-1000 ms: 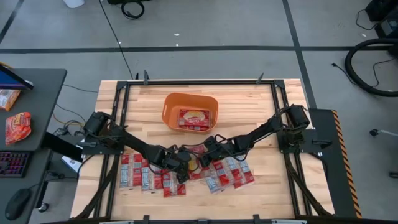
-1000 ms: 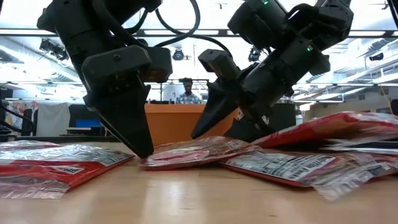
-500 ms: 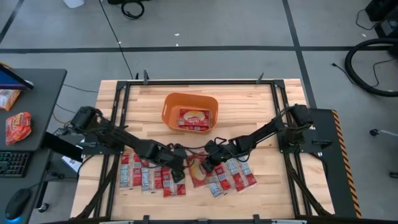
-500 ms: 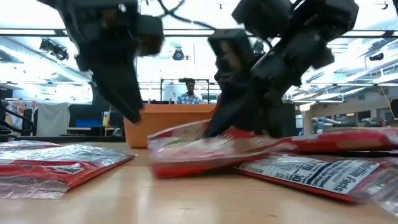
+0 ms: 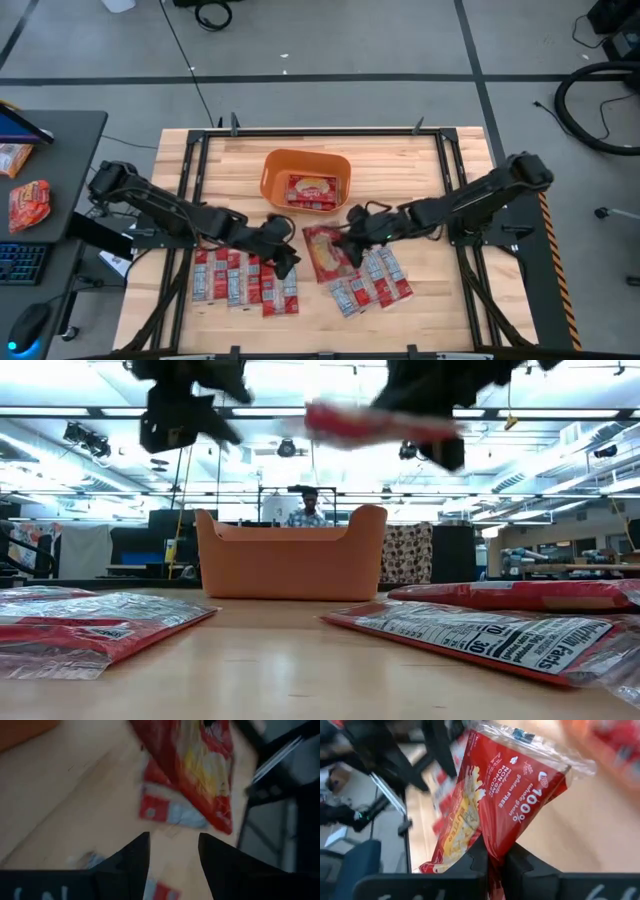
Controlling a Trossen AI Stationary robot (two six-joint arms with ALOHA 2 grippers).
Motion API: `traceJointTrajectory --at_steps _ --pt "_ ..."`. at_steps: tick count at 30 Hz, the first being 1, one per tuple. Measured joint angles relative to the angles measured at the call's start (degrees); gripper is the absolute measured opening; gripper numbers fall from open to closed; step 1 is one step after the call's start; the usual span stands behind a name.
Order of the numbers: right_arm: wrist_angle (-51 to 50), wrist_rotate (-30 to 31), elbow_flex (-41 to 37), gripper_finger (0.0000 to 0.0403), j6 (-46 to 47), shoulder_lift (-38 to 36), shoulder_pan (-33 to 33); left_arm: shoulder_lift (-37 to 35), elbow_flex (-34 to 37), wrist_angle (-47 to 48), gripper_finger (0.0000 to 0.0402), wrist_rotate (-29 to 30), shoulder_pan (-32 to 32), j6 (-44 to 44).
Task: Sort popcorn bags into baskets
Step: Put the red popcorn bag into the orange bin
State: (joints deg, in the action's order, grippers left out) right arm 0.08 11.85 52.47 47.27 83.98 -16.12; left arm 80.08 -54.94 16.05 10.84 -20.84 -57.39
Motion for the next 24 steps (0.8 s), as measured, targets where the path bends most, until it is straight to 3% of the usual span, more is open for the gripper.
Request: traceJointTrajectory --at_steps 13,19,24 --pt "-0.70 11.51 0.04 0.0032 -10.59 -14.06 0.00 -0.38 -0.04 -23.70 0.0242 2.11 5.62 1.47" --pt "2.50 16.19 0.04 0.0032 -11.34 -15.19 0.07 -0.21 -0.04 -27.75 0.0228 3.79 9.28 1.64" --pt "7.28 20.67 0.04 0.0034 -10.06 -14.28 0.11 -0.21 -0.04 -30.46 0.0186 4.60 11.41 3.09"
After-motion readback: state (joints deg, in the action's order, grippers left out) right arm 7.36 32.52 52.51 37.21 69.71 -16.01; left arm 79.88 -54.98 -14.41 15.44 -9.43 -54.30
